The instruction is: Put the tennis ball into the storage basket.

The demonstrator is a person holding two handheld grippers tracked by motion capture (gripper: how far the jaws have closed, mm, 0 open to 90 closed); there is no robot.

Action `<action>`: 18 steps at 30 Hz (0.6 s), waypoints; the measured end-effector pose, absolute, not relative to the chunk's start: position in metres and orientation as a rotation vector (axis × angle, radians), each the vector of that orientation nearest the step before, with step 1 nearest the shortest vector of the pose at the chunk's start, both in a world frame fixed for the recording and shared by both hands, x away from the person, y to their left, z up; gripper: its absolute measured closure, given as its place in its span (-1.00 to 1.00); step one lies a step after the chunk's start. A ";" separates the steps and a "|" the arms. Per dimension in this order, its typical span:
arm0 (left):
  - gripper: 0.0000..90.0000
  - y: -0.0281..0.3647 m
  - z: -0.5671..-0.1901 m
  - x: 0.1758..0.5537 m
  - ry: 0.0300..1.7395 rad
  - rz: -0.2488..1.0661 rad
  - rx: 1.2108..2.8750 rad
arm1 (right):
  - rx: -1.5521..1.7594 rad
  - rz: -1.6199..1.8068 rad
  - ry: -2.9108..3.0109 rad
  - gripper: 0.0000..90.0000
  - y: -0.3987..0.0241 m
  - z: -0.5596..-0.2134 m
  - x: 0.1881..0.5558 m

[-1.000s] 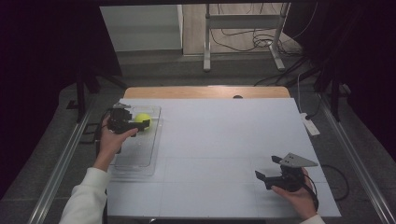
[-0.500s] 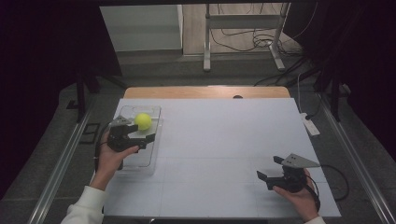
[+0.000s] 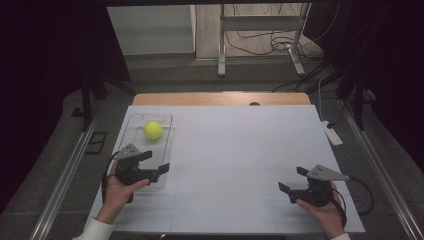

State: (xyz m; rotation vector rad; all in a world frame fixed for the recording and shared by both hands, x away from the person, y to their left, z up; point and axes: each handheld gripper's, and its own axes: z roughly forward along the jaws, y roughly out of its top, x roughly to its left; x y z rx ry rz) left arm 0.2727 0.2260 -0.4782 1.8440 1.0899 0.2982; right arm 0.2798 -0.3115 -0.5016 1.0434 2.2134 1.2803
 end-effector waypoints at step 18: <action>-0.75 0.217 -0.490 0.252 1.033 0.311 1.864 | 1.030 1.309 2.199 -0.79 -0.317 -0.497 0.278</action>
